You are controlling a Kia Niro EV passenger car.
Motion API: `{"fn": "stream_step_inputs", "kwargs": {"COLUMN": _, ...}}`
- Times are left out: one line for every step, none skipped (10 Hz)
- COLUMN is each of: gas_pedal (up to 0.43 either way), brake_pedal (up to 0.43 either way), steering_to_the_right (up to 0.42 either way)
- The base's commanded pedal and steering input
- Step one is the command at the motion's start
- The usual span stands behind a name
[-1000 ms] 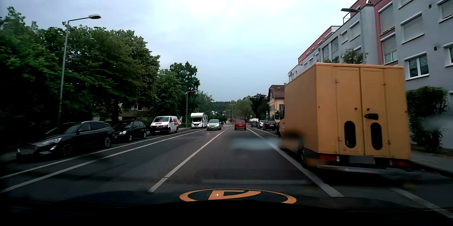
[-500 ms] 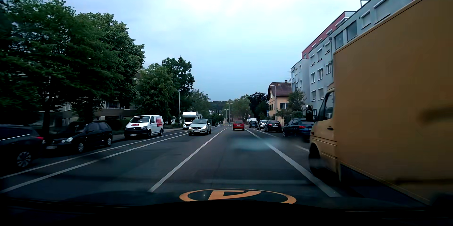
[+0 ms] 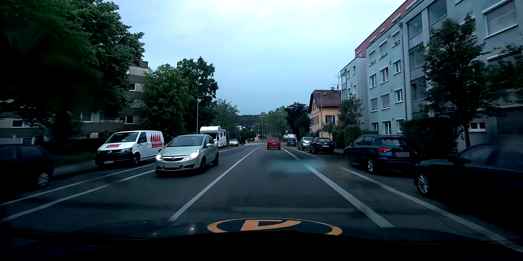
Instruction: Follow the waypoints while adhering to traffic rules and regulations
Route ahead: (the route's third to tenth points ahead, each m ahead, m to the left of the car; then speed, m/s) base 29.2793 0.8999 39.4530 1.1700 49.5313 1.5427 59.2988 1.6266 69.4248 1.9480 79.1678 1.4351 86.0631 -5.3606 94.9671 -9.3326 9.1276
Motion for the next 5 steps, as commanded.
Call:
{"fn": "stream_step_inputs", "kwargs": {"gas_pedal": 0.079, "brake_pedal": 0.000, "steering_to_the_right": 0.005}}
{"fn": "stream_step_inputs", "kwargs": {"gas_pedal": 0.079, "brake_pedal": 0.000, "steering_to_the_right": 0.005}}
{"fn": "stream_step_inputs", "kwargs": {"gas_pedal": 0.079, "brake_pedal": 0.000, "steering_to_the_right": 0.005}}
{"fn": "stream_step_inputs", "kwargs": {"gas_pedal": 0.079, "brake_pedal": 0.000, "steering_to_the_right": 0.005}}
{"fn": "stream_step_inputs", "kwargs": {"gas_pedal": 0.079, "brake_pedal": 0.000, "steering_to_the_right": 0.003}}
